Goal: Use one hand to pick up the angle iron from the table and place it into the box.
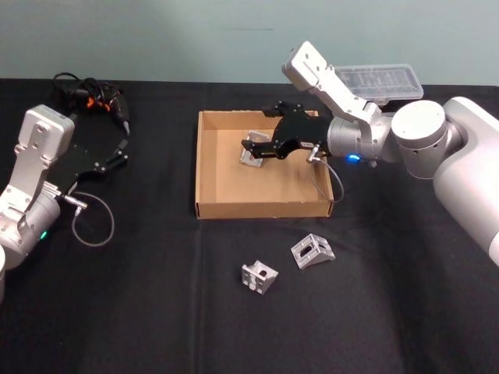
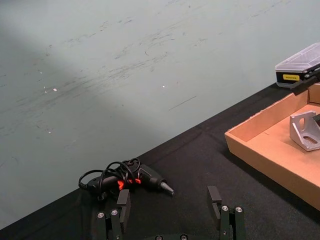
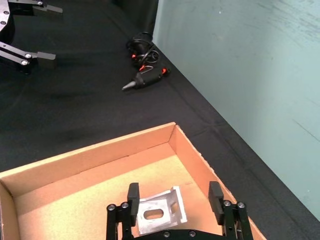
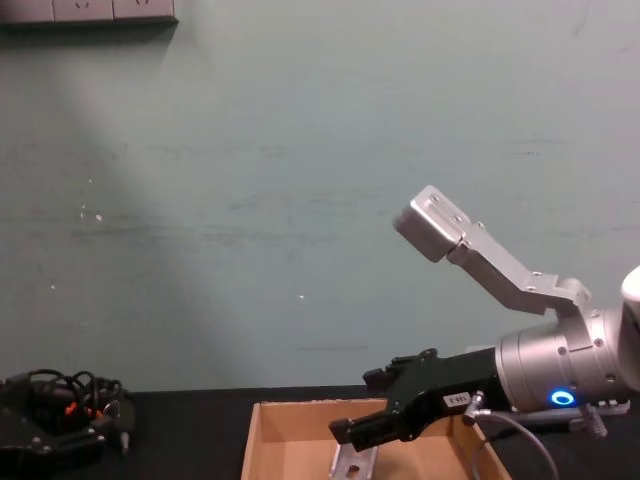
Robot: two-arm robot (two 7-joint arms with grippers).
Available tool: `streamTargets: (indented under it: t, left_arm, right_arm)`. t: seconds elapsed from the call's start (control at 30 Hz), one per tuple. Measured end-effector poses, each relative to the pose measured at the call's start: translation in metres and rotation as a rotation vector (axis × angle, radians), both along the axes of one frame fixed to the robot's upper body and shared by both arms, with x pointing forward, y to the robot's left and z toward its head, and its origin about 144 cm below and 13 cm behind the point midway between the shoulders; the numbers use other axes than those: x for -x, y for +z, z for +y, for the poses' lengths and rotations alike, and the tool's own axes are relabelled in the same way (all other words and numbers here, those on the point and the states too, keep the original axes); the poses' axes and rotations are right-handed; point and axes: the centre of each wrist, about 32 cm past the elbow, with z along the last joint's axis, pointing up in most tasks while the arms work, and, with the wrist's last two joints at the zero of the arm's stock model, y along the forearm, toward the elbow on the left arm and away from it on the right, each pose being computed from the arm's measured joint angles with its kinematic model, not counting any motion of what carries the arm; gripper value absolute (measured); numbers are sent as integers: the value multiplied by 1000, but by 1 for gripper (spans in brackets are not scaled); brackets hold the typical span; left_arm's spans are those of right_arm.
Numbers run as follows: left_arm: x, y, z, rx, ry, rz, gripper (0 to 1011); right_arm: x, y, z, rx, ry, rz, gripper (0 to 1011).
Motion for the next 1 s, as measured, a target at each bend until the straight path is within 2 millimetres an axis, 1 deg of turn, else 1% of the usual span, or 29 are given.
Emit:
streamTargets:
  t: [0.07, 0.2, 0.4, 0.57, 0.73, 0.87, 0.93, 1.0]
  left_arm:
    - [0, 0, 0, 0, 0, 0, 1000]
    - [0, 0, 0, 0, 0, 0, 1000]
    - [0, 0, 0, 0, 0, 0, 1000]
    - [0, 0, 0, 0, 0, 0, 1000]
    - [0, 0, 0, 0, 0, 0, 1000]
    - [0, 0, 0, 0, 0, 0, 1000]
    - [0, 0, 0, 0, 0, 0, 1000]
    - [0, 0, 0, 0, 0, 0, 1000]
  right_arm:
    - [0, 0, -1, -3, -3, -2, 924]
    - [0, 1, -2, -10, -9, -5, 997]
    - [2, 3, -3, -29, -16, -19, 1000]
    - [9, 14, -9, -68, -32, -49, 1000]
    - [20, 30, -19, -110, -52, -98, 1000]
    - [39, 45, -34, -155, -74, -158, 1000]
    - [46, 49, -40, -166, -80, -171, 1000]
    - [56, 55, -48, -179, -87, -190, 1000]
